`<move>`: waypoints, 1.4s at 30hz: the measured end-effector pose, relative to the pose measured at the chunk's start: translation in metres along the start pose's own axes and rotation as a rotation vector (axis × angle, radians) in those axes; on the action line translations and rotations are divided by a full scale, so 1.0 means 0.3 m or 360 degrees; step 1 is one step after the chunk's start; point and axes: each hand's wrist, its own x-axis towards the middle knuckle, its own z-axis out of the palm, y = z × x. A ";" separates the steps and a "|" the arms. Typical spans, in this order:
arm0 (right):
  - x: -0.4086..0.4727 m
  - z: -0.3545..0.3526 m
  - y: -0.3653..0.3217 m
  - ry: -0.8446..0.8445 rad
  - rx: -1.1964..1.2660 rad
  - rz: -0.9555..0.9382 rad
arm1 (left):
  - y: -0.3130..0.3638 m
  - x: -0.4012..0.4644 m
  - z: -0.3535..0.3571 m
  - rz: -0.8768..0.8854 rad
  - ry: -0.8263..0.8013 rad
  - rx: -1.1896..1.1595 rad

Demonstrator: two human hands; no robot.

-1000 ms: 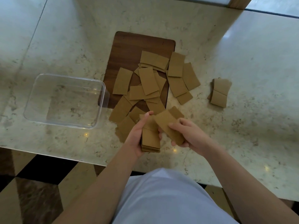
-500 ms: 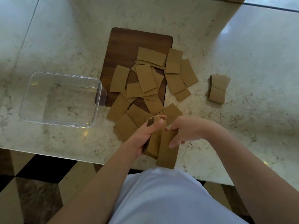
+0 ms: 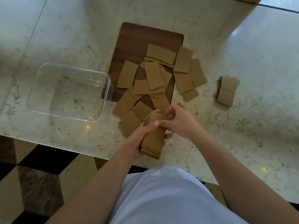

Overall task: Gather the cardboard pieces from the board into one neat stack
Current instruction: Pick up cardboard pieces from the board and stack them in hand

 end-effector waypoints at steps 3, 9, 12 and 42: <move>0.016 0.035 0.001 0.0058 -0.0250 -0.0115 | -0.012 -0.030 -0.032 0.0059 0.0029 -0.0072; 0.085 0.136 -0.031 0.0124 -0.0015 -0.0033 | -0.010 -0.123 -0.105 0.0152 0.0137 -0.0264; 0.117 0.218 -0.055 -0.0008 -0.0135 0.0005 | 0.011 -0.167 -0.148 0.0176 0.0249 -0.0462; -0.009 0.167 -0.023 -0.0009 0.0796 0.0286 | 0.058 -0.158 -0.220 0.0392 0.0618 -0.0340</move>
